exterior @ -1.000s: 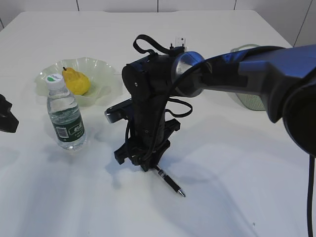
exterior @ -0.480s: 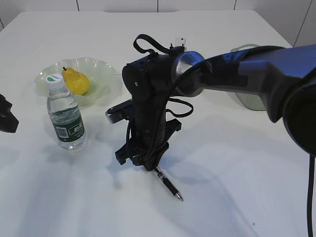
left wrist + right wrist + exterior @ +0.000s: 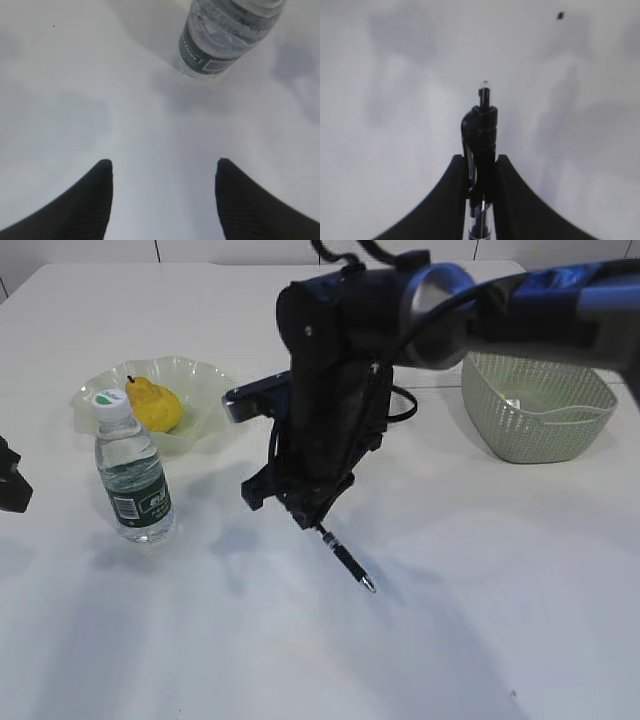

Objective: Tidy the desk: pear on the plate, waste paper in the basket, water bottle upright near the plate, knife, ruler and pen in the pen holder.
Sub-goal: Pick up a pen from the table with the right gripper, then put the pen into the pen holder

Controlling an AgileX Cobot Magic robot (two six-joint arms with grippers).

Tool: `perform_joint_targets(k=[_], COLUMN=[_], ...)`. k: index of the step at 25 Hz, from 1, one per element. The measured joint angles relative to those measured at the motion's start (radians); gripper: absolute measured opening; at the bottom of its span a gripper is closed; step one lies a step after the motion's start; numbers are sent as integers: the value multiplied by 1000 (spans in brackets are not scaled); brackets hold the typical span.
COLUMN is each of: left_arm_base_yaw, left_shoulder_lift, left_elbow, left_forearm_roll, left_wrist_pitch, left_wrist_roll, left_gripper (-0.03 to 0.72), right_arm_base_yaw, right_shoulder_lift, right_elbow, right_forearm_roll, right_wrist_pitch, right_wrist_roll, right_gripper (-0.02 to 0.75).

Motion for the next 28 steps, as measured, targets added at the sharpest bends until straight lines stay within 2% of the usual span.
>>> perform_joint_targets(k=[13, 23, 28], left_arm_base_yaw=[0, 0, 0], left_shoulder_lift=[0, 0, 0], left_elbow=[0, 0, 0], left_forearm_roll=[0, -4, -4], left_wrist_pitch=[42, 79, 84], left_wrist_roll=[0, 0, 0], left_gripper=[456, 456, 456], right_arm_base_yaw=[-175, -193, -245], right_shoulder_lift=[-191, -191, -142], right_elbow=[4, 5, 6], right_forearm_roll=[8, -28, -26], right_wrist_pitch=[-169, -572, -751], right_wrist_roll=[-82, -130, -122], right_gripper=[93, 93, 93])
